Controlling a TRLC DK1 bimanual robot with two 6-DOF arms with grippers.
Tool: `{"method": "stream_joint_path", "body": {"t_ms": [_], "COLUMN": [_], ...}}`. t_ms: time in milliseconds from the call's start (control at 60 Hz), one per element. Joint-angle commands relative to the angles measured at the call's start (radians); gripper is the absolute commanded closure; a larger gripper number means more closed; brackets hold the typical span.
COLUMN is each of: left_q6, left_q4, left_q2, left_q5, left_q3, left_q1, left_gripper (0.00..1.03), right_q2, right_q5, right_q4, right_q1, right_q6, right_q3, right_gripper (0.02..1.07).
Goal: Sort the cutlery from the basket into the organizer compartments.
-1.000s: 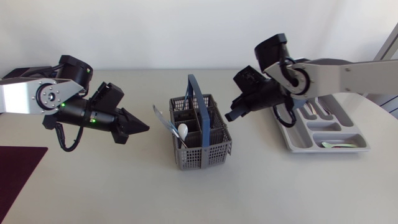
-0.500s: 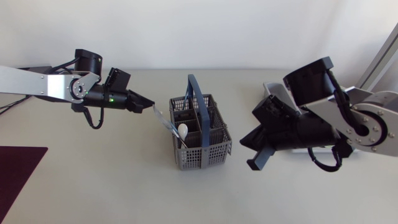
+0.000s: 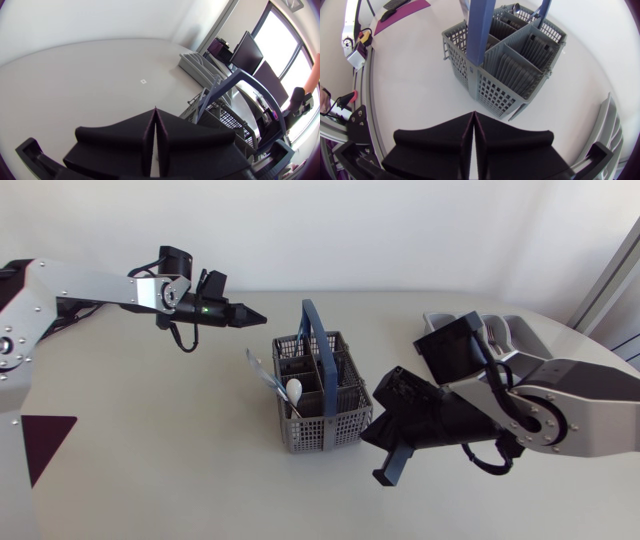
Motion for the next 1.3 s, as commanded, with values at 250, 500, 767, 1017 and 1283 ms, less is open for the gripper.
{"method": "stream_joint_path", "body": {"t_ms": [250,500,767,1017,1283], "left_q6": [0.166,0.305,0.442,0.511,0.525], "left_q4": [-0.193,-0.293,-0.345,-0.36,-0.359], "left_q2": [0.048,-0.066,-0.287,-0.437,-0.507], "left_q5": [0.122,0.126,0.126,0.123,0.091], "left_q3": [0.015,-0.133,-0.414,-0.62,-0.687], "left_q1": [-0.064,-0.069,-0.055,-0.018,0.045], "left_gripper": [1.0,1.0,1.0,1.0,1.0], "right_q2": [0.099,0.129,0.128,0.258,0.384], "right_q5": [0.018,0.081,0.061,-0.012,-0.014], "right_q4": [0.073,0.136,0.145,0.134,0.114], "right_q1": [-0.007,-0.065,-0.154,-0.188,-0.18], "right_q6": [0.025,0.023,0.025,0.038,0.045], "right_q3": [0.009,0.017,0.055,0.214,0.362], "right_gripper": [1.02,1.02,1.02,1.02,1.02]}}
